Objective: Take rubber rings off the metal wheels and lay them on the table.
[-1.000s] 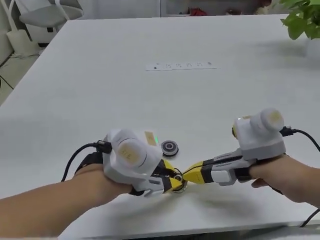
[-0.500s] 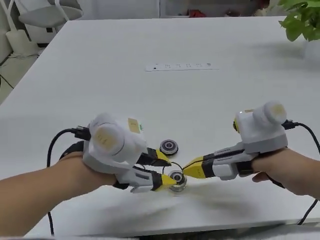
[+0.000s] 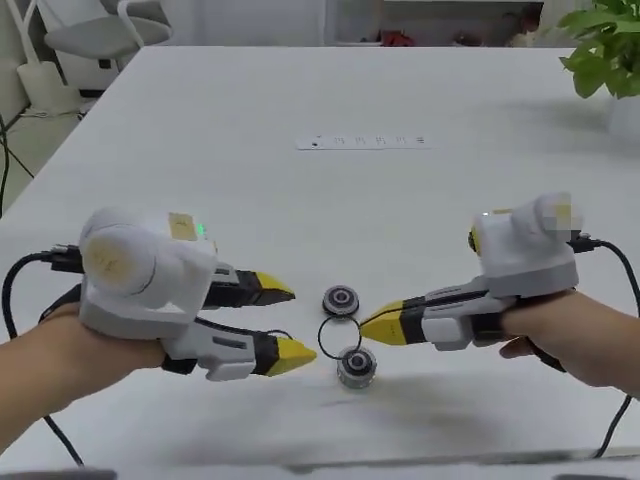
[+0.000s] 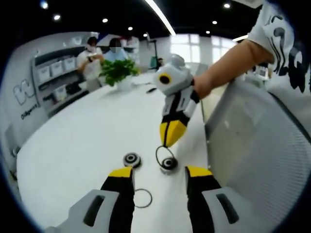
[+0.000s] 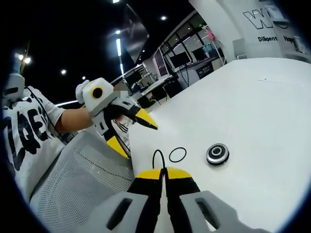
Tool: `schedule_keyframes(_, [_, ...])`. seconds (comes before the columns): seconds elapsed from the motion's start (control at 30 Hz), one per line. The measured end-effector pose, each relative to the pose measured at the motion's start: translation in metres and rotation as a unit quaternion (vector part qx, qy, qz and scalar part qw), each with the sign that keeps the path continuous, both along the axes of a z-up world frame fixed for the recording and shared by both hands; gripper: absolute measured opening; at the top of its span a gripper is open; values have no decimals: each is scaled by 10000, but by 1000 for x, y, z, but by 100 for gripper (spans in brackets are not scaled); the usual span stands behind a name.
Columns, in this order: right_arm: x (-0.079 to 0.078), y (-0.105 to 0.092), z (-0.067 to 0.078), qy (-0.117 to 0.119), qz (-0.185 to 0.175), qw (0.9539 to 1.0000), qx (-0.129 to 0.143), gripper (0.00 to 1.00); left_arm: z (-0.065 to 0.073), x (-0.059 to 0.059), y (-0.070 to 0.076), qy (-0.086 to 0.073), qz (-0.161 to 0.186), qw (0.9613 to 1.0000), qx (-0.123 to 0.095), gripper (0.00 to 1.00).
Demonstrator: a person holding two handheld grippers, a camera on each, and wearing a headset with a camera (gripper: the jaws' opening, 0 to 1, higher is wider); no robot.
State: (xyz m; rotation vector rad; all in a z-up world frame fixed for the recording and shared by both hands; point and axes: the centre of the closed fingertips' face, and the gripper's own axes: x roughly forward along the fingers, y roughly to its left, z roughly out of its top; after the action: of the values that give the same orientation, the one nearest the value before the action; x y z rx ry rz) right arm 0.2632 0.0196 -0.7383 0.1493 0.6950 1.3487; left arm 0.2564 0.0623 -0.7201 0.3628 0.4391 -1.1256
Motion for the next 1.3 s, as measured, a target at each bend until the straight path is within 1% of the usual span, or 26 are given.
schedule_keyframes(0.07, [1,5,2,-19,-9,10000,31,0,1,1,5,58,189,9997,-148,44])
schedule_keyframes(0.1, [1,8,3,-19,-18,10000,50,0,-1,0,8,91,224,9996,-156,44])
schedule_keyframes(0.2, [3,15,4,-10,-42,10000,85,0,-7,-1,17,118,329,9993,-110,46])
schedule_keyframes(0.33, [6,24,1,2,-77,10000,61,0,-7,0,28,138,546,9982,-189,48])
schedule_keyframes(0.4, [8,29,-2,19,-107,9999,35,0,-8,2,36,122,704,9971,-245,50])
schedule_keyframes(0.57, [13,38,-12,88,-219,9997,-35,0,-14,1,51,117,908,9957,-173,52])
schedule_keyframes(0.7, [12,46,-21,174,-265,9994,-108,0,-16,0,59,147,1029,9944,-182,53])
schedule_keyframes(0.8, [10,51,-27,212,-254,9993,-163,0,-17,-1,63,164,1108,9935,-208,54])
schedule_keyframes(0.83, [10,52,-32,225,-247,9992,-205,0,-17,-2,65,162,1132,9932,-196,54])
schedule_keyframes(0.93, [8,57,-40,253,-212,9990,-299,0,-18,-2,67,176,1184,9926,-211,54])
schedule_keyframes(1.1, [8,62,-51,231,-224,9984,-462,0,-21,-3,71,189,1231,9921,-172,54])
schedule_keyframes(1.23, [10,62,-58,161,-280,9976,-611,0,-24,-4,72,225,1251,9918,-152,54])
schedule_keyframes(1.3, [11,62,-62,61,-284,9969,-726,0,-25,-4,72,239,1252,9917,-145,54])
